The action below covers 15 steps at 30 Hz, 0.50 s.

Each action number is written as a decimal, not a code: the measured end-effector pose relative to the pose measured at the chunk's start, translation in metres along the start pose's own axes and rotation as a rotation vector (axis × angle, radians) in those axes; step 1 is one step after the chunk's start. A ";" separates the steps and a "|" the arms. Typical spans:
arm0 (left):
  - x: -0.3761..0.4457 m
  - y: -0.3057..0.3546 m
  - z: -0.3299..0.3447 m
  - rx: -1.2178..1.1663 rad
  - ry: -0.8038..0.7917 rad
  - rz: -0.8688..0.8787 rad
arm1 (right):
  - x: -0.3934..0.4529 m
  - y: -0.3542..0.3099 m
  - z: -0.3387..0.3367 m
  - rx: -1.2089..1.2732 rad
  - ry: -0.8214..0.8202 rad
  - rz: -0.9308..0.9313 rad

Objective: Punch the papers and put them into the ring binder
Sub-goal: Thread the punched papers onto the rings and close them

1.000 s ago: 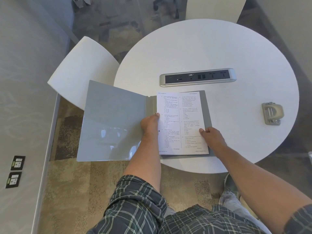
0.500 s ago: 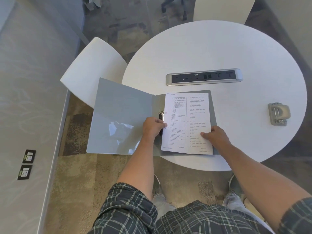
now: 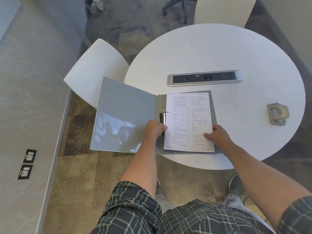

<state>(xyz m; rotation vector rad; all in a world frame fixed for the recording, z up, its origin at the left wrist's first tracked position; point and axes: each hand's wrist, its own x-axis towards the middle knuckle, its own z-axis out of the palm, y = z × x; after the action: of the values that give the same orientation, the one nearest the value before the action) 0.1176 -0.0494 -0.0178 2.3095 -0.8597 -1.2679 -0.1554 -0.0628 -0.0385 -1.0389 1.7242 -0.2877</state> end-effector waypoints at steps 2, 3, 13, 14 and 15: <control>0.003 0.000 0.001 -0.030 -0.007 -0.031 | 0.000 0.001 -0.002 0.021 0.006 -0.002; 0.003 0.001 0.001 -0.039 -0.005 -0.045 | 0.001 0.002 -0.003 0.037 0.008 -0.001; 0.008 0.004 -0.001 0.082 0.001 -0.010 | 0.001 0.003 -0.002 0.081 -0.013 0.007; 0.008 0.006 -0.001 0.120 0.006 0.007 | 0.000 0.003 -0.003 0.086 -0.014 0.007; 0.006 0.007 0.000 0.149 0.012 0.016 | 0.000 0.004 -0.003 0.094 -0.014 0.006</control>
<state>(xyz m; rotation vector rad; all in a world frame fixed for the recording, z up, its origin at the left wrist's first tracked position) 0.1178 -0.0590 -0.0174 2.4163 -0.9978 -1.2202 -0.1595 -0.0610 -0.0395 -0.9654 1.6850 -0.3536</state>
